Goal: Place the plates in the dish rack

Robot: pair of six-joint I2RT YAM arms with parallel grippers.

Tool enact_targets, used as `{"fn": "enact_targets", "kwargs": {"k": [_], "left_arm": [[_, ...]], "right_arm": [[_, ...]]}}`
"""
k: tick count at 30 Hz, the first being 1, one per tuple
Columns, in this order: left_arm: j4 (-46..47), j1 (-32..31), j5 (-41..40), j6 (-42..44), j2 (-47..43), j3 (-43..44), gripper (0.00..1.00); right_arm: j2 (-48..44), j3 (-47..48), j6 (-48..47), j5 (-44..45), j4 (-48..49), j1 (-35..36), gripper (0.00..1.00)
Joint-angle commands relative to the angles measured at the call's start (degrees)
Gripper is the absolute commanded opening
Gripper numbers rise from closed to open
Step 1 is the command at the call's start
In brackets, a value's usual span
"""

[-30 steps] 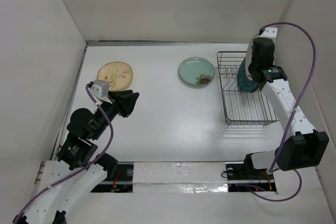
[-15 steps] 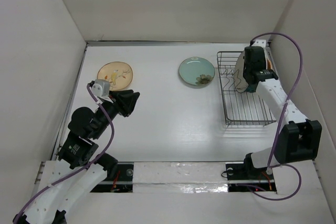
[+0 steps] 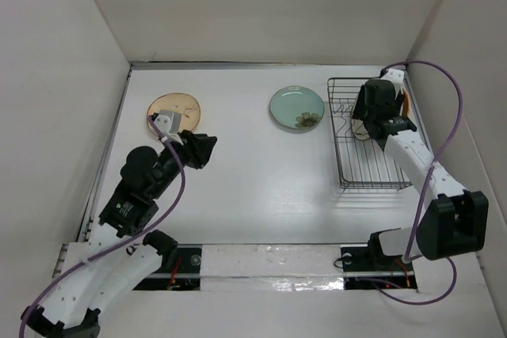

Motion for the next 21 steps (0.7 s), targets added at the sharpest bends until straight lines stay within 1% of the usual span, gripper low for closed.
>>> {"fn": "enact_targets", "kwargs": {"k": [1,3,4,6,7,8,9,10,11,12,13,14,15,16,17,18,19,20,21], "left_arm": [[0.1,-0.3,-1.7,-2.6,6.3,2.2,0.29],[-1.1,-0.3,-2.6,-4.8,9.6,3.8,0.24],[-1.3,-0.3,-2.6,-5.8,12.8,5.3,0.17],[-0.1,-0.3,-1.3,-8.2,15.8,7.4,0.12],[0.7,-0.3,0.6,-9.0,19.0,8.1,0.03],[1.4,-0.3,1.6,-9.6,20.8,9.0,0.0],[1.8,-0.3,2.5,-10.3,23.0,10.0,0.0],[2.3,-0.3,4.2,-11.6,27.6,12.7,0.0],[2.5,-0.3,4.8,-12.3,30.0,14.0,0.0],[3.4,-0.3,5.2,-13.2,32.5,15.0,0.0],[4.1,-0.3,6.2,-14.9,37.4,17.0,0.0],[4.6,-0.3,6.1,-15.6,39.8,17.9,0.0],[5.2,-0.3,5.8,-16.4,42.7,19.0,0.0],[5.8,-0.3,5.7,-17.3,48.1,21.0,0.0],[6.0,-0.3,5.2,-18.6,50.6,22.2,0.01],[6.1,-0.3,4.6,-19.3,53.5,23.4,0.08],[7.5,-0.3,3.8,-20.0,58.9,25.9,0.22],[8.0,-0.3,3.5,-21.0,61.3,27.3,0.28],[8.2,-0.3,2.8,-21.6,63.9,28.7,0.34]], "right_arm": [[-6.9,-1.4,4.1,-1.1,4.4,2.6,0.74],[-11.1,-2.1,5.3,-2.1,4.7,3.5,0.74],[-12.5,-2.6,5.6,-2.3,4.9,4.1,0.75],[-15.4,-3.8,5.7,-2.6,5.9,5.2,0.76],[-18.2,-4.0,6.1,-2.7,6.0,5.2,0.76],[-19.6,-4.3,6.1,-3.7,6.4,5.8,0.76],[-20.9,-4.6,6.4,-4.3,6.9,6.4,0.75],[-22.3,-5.4,6.7,-5.0,7.4,6.4,0.71],[-25.1,-6.0,6.7,-8.4,8.4,7.4,0.6],[-26.4,-6.9,7.5,-11.0,10.9,7.9,0.21],[-27.7,-9.0,8.5,-13.5,12.2,9.4,0.01],[-29.8,-10.2,9.2,-19.2,13.8,10.4,0.0],[-30.5,-11.4,10.2,-22.1,17.2,11.7,0.0],[-31.0,-12.5,11.0,-23.5,18.2,14.5,0.0],[-31.4,-14.2,11.3,-24.5,19.8,16.0,0.0],[-31.5,-14.8,11.5,-24.4,20.3,17.6,0.0],[-31.6,-15.3,11.6,-23.8,20.4,20.4,0.0],[-31.7,-16.5,11.5,-22.0,20.7,21.6,0.03],[-32.0,-17.2,11.4,-21.5,20.9,22.6,0.11]]}}
